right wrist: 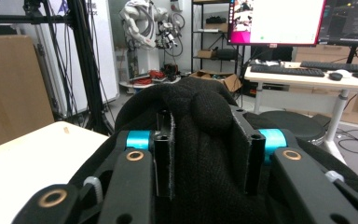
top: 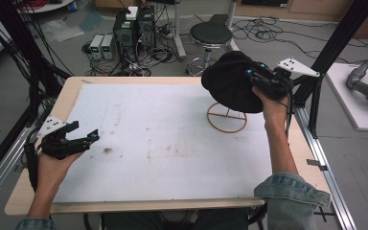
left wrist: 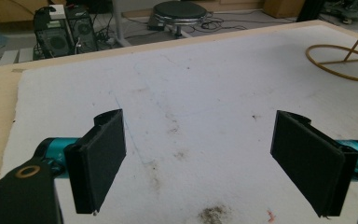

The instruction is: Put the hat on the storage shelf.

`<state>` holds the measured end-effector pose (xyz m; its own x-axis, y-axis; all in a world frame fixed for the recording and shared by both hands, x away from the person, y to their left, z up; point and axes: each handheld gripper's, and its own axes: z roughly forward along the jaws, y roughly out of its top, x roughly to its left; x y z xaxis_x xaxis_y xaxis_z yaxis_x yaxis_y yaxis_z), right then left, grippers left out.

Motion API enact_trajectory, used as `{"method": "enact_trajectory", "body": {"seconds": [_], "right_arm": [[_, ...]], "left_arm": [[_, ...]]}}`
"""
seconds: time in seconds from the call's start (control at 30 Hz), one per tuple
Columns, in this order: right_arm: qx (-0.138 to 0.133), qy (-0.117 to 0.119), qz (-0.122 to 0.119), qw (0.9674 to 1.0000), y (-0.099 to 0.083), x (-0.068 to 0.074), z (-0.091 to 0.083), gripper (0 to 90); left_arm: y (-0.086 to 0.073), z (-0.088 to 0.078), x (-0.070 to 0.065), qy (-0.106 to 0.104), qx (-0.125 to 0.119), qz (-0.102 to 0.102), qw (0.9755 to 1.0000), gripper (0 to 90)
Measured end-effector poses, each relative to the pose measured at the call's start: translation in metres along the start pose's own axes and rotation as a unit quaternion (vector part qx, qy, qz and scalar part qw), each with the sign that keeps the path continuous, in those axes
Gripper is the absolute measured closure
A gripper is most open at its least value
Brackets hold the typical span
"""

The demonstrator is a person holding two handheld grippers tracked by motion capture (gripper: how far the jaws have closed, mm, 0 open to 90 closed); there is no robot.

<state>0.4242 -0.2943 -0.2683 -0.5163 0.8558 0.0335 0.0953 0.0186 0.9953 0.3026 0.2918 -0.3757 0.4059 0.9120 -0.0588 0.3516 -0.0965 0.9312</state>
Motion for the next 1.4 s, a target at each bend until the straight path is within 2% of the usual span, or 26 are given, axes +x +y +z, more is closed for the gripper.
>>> {"method": "enact_trajectory", "body": {"seconds": [0.37, 0.53, 0.67, 0.8, 0.93, 1.27, 1.4], "right_arm": [[0.001, 0.005, 0.019, 0.9998, -0.008, -0.003, 0.0, 60.2], [0.003, 0.001, 0.023, 0.9997, -0.009, -0.003, 0.0, 52.4], [0.006, 0.003, 0.023, 0.9997, -0.009, -0.004, -0.002, 49.6], [0.009, 0.005, 0.036, 0.9993, -0.009, -0.005, -0.004, 41.9], [0.007, 0.003, 0.034, 0.9994, -0.008, -0.006, -0.007, 37.9], [0.004, 0.004, 0.044, 0.999, -0.007, 0.0, -0.018, 30.5], [0.003, -0.001, 0.039, 0.9992, -0.007, 0.005, -0.025, 28.6]], "left_arm": [[0.0, 0.0, 0.0, 0.0, 0.001, 0.0, 1.0, 18.3], [0.0, 0.0, 0.0, 0.0, 0.0, 0.001, 1.0, 18.3], [0.0, -0.001, 0.001, 0.001, 0.0, 0.001, 1.0, 18.3], [0.0, -0.001, 0.0, 0.001, -0.001, 0.001, 1.0, 18.3], [0.0, -0.001, 0.0, 0.0, -0.001, 0.001, 1.0, 18.3], [0.001, -0.001, 0.0, -0.001, -0.002, 0.001, 1.0, 18.3], [0.001, -0.001, 0.0, -0.001, -0.002, 0.0, 1.0, 18.3]]}}
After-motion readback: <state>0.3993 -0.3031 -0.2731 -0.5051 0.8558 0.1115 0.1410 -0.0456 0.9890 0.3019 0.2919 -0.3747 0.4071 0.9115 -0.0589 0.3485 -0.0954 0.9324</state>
